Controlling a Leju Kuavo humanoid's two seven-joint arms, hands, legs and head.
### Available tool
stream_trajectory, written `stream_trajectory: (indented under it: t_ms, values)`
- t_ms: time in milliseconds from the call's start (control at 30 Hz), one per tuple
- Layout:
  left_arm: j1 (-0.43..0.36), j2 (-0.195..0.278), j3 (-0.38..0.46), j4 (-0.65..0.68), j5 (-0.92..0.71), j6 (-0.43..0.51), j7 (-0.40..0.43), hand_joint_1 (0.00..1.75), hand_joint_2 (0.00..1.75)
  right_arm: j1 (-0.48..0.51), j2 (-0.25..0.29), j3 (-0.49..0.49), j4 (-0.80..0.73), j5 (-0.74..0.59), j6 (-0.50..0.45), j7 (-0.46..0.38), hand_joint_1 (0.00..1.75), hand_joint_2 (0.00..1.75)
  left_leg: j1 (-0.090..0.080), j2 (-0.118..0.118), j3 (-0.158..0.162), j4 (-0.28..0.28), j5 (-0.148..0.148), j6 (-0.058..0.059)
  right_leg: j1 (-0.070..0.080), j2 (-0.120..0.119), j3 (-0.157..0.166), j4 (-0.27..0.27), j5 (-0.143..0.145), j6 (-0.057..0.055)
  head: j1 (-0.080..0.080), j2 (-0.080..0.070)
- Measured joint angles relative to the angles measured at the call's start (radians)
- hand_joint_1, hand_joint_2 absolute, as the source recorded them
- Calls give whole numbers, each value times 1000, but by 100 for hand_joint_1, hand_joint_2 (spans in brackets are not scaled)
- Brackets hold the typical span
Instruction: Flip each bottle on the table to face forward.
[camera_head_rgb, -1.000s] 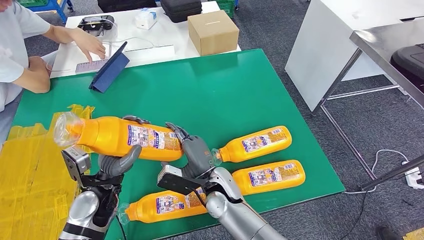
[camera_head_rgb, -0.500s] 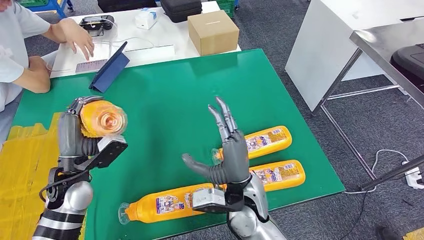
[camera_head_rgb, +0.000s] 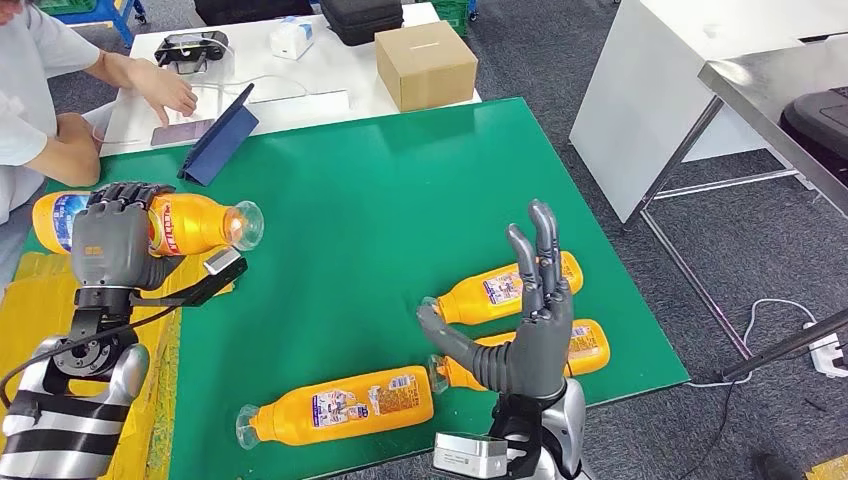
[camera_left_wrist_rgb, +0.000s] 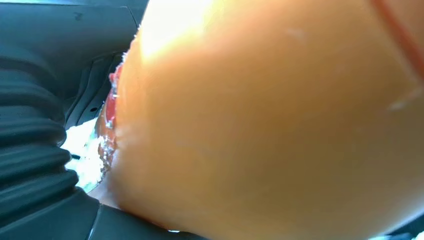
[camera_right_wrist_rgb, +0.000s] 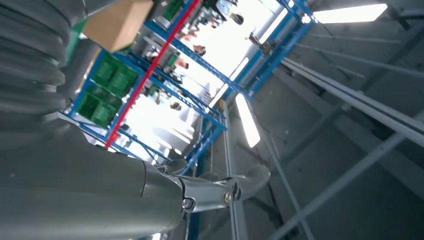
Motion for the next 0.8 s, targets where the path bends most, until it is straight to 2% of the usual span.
stream_trajectory:
  t_ms: [100, 267, 500, 800]
  values:
    - [-44, 25, -24, 52, -3, -40, 25, 175, 175, 5, -2, -4, -22, 2, 0, -1, 0, 175, 0, 0, 0, 0, 0, 0, 0, 0, 0, 0, 0, 0, 0, 0]
    - [-103, 66, -69, 165, -4, -39, 77, 175, 175, 4, -2, -6, -26, 7, 0, 3, 0, 175, 0, 1, 0, 0, 0, 0, 0, 0, 0, 0, 0, 0, 0, 0]
    - [-129, 85, -88, 256, -4, -40, 82, 175, 175, 4, -3, -6, -26, 23, 0, 9, 0, 175, 0, 0, 0, 0, 0, 0, 0, 0, 0, 0, 0, 0, 0, 0]
    - [-177, 86, -85, 436, 38, -218, 68, 175, 175, -11, -12, -1, -12, 69, 6, 78, 0, 175, 0, 0, 0, 0, 0, 0, 0, 0, 0, 0, 0, 0, 0, 0]
